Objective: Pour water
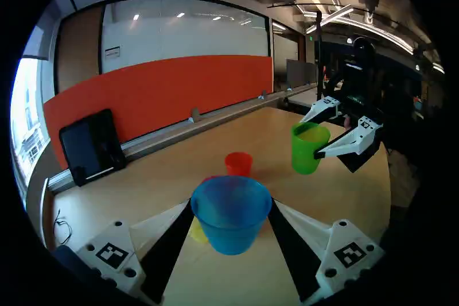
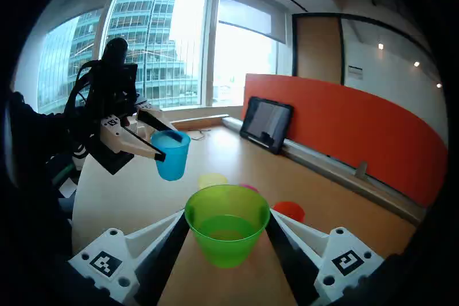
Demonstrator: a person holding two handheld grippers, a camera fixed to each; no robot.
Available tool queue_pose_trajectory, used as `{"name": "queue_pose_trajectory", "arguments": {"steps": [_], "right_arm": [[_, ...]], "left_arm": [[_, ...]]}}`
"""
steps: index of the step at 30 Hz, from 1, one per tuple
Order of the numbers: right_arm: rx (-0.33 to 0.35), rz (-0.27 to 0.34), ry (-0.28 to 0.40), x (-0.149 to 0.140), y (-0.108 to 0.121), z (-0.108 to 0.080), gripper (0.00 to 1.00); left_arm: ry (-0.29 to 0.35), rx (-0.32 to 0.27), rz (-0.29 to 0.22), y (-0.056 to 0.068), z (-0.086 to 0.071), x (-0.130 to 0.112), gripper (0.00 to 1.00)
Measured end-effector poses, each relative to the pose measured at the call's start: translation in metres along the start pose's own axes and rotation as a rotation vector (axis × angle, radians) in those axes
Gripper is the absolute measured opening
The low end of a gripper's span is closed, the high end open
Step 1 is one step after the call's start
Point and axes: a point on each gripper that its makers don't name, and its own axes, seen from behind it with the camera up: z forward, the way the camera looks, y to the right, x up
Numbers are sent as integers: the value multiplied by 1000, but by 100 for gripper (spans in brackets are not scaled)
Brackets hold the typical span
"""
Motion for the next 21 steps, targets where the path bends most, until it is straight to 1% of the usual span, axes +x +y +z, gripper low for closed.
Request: {"name": "queue_pose_trajectory", "arguments": {"steps": [8,17,21], "right_arm": [[-3,-1,-55,-17,6,3,92],[-7,2,-123,-42,12,9,91],[-9,4,-145,-50,16,12,92]], "left_arm": [[-68,-1,21,0,9,-29,89],[-148,-16,14,0,19,-65,89],[-171,-20,12,0,23,-76,89]]}}
